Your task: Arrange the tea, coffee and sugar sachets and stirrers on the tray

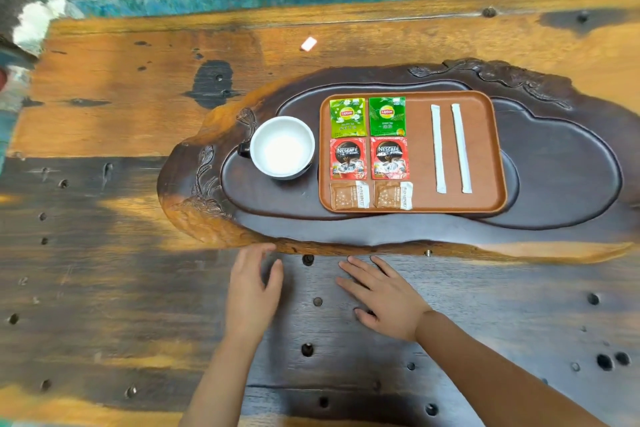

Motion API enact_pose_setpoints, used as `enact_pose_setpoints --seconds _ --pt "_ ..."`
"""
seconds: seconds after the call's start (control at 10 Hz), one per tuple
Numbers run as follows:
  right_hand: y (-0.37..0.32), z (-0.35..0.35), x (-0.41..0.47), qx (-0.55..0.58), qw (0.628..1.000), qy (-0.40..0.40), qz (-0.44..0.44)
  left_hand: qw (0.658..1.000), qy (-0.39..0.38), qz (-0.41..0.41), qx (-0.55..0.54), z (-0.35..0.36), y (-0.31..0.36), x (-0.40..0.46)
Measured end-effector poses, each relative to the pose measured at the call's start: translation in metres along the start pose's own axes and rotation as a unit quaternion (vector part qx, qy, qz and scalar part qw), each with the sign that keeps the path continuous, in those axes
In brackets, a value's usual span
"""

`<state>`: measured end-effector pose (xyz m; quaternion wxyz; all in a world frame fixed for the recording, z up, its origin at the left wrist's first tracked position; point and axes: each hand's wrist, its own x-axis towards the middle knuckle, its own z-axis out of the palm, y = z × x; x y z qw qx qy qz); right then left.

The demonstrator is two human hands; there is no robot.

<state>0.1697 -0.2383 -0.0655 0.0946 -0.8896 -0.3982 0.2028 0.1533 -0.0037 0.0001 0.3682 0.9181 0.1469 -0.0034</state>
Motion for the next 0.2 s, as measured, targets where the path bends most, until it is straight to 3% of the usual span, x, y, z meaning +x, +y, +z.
enact_pose_setpoints --seconds 0.2 --pt "-0.005 -0.051 -0.015 0.086 0.980 -0.014 0.178 0.982 -0.152 -0.003 0.109 0.014 0.027 -0.028"
